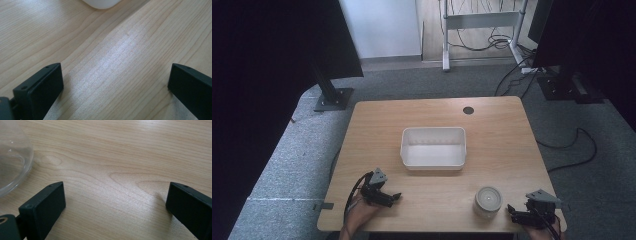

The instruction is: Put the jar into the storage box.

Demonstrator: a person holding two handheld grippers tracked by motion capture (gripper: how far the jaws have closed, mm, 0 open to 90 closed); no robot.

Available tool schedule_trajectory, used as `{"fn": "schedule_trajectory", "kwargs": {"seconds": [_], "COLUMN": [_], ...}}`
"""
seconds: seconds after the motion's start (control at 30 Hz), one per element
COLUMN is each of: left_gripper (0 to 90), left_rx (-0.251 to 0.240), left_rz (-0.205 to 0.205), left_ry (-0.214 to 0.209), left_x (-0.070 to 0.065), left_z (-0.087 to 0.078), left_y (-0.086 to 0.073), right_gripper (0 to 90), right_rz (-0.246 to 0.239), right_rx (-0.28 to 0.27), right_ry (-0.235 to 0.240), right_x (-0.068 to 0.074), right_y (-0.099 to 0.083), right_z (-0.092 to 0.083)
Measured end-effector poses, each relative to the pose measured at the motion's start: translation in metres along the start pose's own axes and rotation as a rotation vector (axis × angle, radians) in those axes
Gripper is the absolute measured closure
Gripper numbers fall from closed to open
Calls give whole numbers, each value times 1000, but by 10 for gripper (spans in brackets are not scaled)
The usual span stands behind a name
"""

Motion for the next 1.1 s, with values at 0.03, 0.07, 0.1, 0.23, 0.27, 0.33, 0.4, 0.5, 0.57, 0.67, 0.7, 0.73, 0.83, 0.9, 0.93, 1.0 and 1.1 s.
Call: {"fn": "schedule_trajectory", "kwargs": {"seconds": [0.03, 0.07, 0.1, 0.23, 0.27, 0.33, 0.4, 0.5, 0.57, 0.67, 0.7, 0.73, 0.83, 0.9, 0.93, 1.0, 1.1], "left_gripper": [0, 2, 2, 3, 3, 3, 3, 3, 3, 3, 3, 3, 3, 3, 3, 3, 3], "left_rx": [0, 1, 1, 2, 2, 3, 3, 4, 4, 4, 5, 4, 5, 5, 5, 5, 5], "left_rz": [-3, -6, -9, -16, -16, -18, -22, -25, -26, -27, -27, -27, -28, -29, -29, -30, -31], "left_ry": [3, 6, 8, 15, 16, 19, 22, 27, 28, 29, 29, 29, 30, 31, 31, 32, 34], "left_x": [0, 0, 0, 0, 0, 0, 0, 1, 1, 1, 1, 1, 1, 1, 1, 1, 1], "left_z": [0, 0, 0, 0, 0, 0, 0, 0, 0, 0, 0, 0, 0, 0, 0, 0, 0], "left_y": [0, 0, 0, 0, 0, 0, 0, 0, 0, 0, 0, 0, 0, 0, 0, 0, 0], "right_gripper": [18, 13, 6, 0, 0, 0, 0, 0, 0, 0, 0, 0, 0, 0, 1, 5, 5], "right_rz": [1, 2, 4, 3, 1, -1, -1, 2, 5, 8, 7, 6, -1, -8, -12, -10, -9], "right_rx": [-1, -1, 0, 7, 8, 10, 14, 17, 17, 16, 18, 19, 24, 25, 27, 27, 18], "right_ry": [-1, -3, -5, -1, 0, 2, 3, 0, -1, -3, -2, -2, 7, 15, 19, 26, 31], "right_x": [0, 0, 0, 1, 1, 1, 2, 2, 2, 3, 3, 3, 4, 4, 5, 6, 7], "right_y": [0, 0, 0, -1, -1, -1, -1, -1, -1, -2, -2, -2, -2, -2, -3, -4, -4], "right_z": [0, 0, 0, 1, 1, 1, 0, 0, 0, 0, 0, 0, 0, -1, -1, -3, -5]}}
Point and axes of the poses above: each handheld gripper's, and its own axes: z roughly forward along the jaws, y roughly out of its top, x roughly to its left, the point moved 10 cm from there along z, roughly forward along the jaws, and after that the axes turned 10 degrees about y, right-handed, at the moved point
